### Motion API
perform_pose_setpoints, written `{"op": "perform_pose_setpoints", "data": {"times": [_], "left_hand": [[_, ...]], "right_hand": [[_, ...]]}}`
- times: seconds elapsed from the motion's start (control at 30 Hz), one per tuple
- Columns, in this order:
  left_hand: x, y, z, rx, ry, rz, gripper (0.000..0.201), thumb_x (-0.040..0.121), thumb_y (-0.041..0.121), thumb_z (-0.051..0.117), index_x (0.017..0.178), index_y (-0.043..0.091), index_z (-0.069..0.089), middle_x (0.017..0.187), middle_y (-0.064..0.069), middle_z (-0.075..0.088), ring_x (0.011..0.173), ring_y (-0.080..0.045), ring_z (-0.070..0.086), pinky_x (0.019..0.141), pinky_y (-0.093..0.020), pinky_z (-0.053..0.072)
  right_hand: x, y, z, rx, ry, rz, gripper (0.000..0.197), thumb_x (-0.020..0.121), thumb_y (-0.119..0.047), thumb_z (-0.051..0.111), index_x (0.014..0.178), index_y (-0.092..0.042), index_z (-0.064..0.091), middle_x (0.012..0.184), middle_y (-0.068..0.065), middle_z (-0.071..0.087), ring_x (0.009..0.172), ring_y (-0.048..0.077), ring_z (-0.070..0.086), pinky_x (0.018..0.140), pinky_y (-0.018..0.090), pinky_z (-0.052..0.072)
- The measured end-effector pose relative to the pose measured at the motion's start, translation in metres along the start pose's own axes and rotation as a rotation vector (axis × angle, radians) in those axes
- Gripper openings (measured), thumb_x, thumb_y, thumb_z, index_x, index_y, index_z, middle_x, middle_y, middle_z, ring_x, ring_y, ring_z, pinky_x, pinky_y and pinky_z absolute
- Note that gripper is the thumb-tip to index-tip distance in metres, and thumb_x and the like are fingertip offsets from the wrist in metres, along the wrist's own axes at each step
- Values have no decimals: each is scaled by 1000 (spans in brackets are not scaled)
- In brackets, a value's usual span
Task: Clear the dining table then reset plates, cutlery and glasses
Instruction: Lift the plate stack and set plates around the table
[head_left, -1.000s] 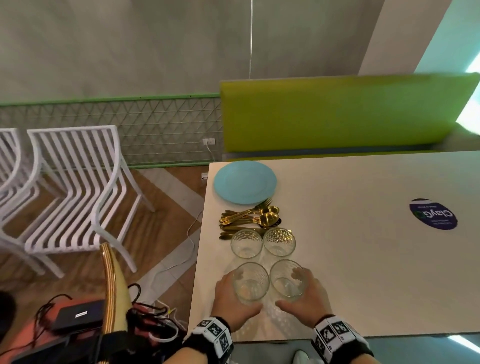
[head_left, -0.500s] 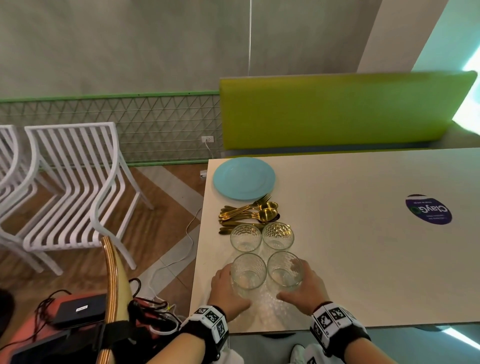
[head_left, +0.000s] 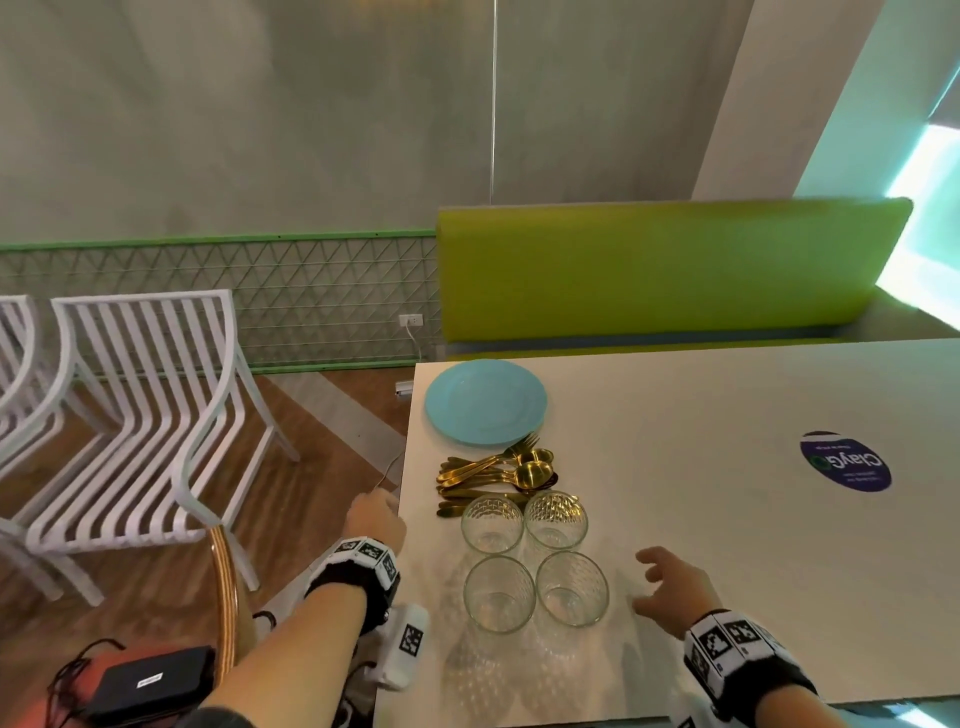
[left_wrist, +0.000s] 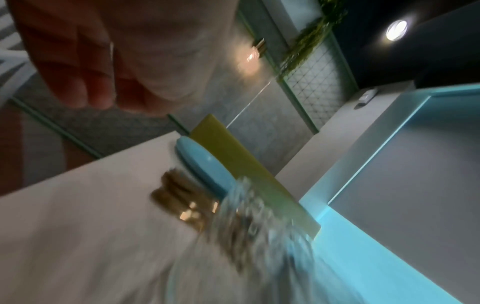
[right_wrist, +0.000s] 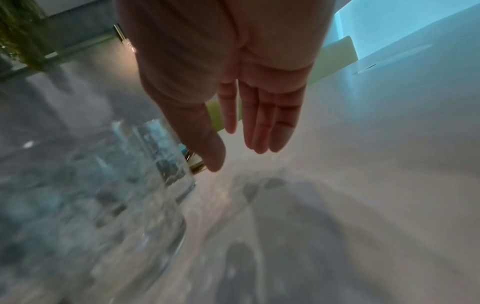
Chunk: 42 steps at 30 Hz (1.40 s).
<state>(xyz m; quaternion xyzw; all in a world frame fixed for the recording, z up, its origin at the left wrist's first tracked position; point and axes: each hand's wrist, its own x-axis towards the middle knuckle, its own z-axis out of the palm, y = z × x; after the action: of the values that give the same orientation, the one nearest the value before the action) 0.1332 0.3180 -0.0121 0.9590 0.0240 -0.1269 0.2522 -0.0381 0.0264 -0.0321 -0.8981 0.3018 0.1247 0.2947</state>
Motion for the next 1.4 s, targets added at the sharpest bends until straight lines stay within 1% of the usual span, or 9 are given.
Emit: {"op": "perform_pose_setpoints", "data": {"times": [0.1,0.2,0.27,0.67,0.87,1.0,1.17,1.3,1.4], "left_hand": [[31,29,-24,-2,-21,-4,23,90,11,52,108,5,65,118,-13,63,111,-30,58,93,-32,46],[59,56,-33,19,-69,13,14,90,13,52,96,9,64,112,-12,65,106,-29,59,95,-32,47],[76,69,-30,22,-85,12,20,91,15,51,103,9,66,115,-9,65,109,-28,58,98,-33,46],[166,120,25,-62,-203,-178,40,89,21,53,121,-3,55,123,-21,61,112,-34,59,90,-35,48],[188,114,33,-307,-163,-405,44,84,17,59,119,-8,51,117,-22,60,109,-37,60,92,-37,51],[204,98,48,-615,-259,-442,40,85,13,62,116,-12,53,104,-25,63,99,-40,64,90,-51,53],[198,102,44,-837,-242,-460,39,91,18,59,116,-10,50,107,-23,61,77,-35,63,76,-48,53],[204,104,44,-913,-215,-428,64,75,30,70,120,-10,49,109,-19,63,97,-39,64,86,-50,54],[194,122,34,-1011,-170,-363,37,89,17,53,118,-6,50,107,-21,59,95,-36,60,70,-38,54]], "right_hand": [[11,-1,-19,-40,26,12,47,78,-20,69,123,-17,55,115,4,63,102,19,59,92,20,42],[30,-7,-40,-75,41,10,42,80,-21,68,121,-17,58,114,3,64,106,19,59,91,20,41],[46,-13,-55,-84,57,5,40,81,-21,67,120,-17,59,114,3,65,109,19,59,91,19,41],[150,-34,-88,-56,87,-48,32,82,-19,66,114,-16,62,110,2,67,87,14,56,84,16,39],[165,-12,-89,-67,96,-14,29,82,-18,65,111,-18,64,107,1,68,80,12,52,79,15,37],[170,-2,-91,-59,106,-2,27,81,-18,66,108,-17,66,99,1,68,80,13,53,78,16,37],[171,-1,-93,-63,115,-10,26,81,-17,67,107,-17,67,92,1,68,77,15,53,76,16,36],[168,-4,-95,-52,122,-21,24,81,-17,67,105,-17,67,84,-3,61,76,15,54,75,16,36],[164,-7,-97,-32,139,-35,20,80,-16,68,99,-20,66,83,-2,61,75,16,54,74,16,35]]}}
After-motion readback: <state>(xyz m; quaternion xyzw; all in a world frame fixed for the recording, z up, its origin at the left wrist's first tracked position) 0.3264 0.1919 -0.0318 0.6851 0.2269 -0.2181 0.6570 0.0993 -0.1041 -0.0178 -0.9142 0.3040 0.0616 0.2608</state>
